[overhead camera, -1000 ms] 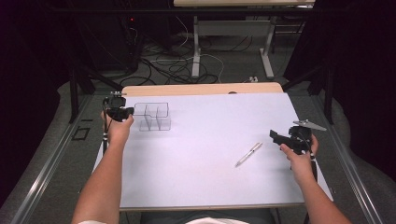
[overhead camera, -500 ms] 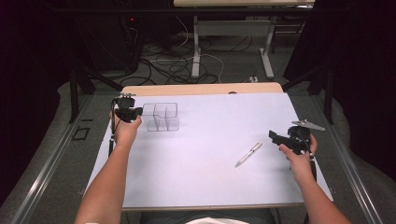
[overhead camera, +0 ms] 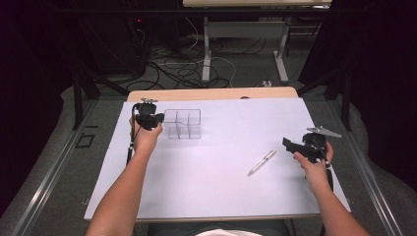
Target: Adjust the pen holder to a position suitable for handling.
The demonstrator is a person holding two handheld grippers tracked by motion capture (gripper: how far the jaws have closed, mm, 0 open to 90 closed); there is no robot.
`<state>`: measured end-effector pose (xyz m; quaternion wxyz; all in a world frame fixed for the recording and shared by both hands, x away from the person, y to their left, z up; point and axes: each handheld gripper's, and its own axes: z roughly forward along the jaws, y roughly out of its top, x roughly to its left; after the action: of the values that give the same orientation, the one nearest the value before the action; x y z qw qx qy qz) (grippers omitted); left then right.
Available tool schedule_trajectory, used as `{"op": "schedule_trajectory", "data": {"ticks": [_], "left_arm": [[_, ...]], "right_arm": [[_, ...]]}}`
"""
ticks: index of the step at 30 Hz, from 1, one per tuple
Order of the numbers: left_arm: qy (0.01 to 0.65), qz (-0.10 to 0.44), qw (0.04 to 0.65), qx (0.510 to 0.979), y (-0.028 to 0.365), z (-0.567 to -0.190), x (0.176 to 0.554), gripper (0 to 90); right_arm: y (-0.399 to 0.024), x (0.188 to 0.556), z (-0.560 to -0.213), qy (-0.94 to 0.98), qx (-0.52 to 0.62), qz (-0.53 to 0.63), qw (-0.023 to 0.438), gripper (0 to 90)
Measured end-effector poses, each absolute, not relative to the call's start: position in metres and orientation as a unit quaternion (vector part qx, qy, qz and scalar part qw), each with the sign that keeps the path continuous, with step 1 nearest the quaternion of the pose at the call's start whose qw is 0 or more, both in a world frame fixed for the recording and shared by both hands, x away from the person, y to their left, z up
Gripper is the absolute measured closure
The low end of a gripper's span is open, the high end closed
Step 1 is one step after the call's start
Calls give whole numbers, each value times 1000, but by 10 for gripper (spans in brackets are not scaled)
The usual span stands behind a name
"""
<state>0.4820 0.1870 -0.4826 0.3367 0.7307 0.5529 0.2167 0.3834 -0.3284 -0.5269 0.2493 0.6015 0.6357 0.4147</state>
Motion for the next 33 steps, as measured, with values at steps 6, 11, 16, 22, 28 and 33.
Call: {"op": "schedule_trajectory", "data": {"ticks": [6, 11, 16, 22, 28, 33], "left_arm": [[543, 195, 349, 738, 167, -483, 480, 897], [529, 188, 352, 749, 147, -483, 479, 897], [527, 181, 361, 748, 129, -483, 479, 897], [520, 169, 370, 751, 107, -484, 478, 897], [510, 167, 369, 759, 96, -485, 478, 896], [513, 165, 371, 756, 91, -488, 478, 896]], "right_arm": [[-328, 383, -527, 635, 603, 415, 247, 155], [-328, 384, -527, 636, 601, 415, 248, 155], [-328, 383, -527, 635, 603, 415, 247, 155], [-327, 383, -527, 636, 601, 416, 246, 155], [-328, 383, -527, 637, 601, 416, 246, 155], [-327, 383, -527, 636, 603, 415, 244, 155]]}}
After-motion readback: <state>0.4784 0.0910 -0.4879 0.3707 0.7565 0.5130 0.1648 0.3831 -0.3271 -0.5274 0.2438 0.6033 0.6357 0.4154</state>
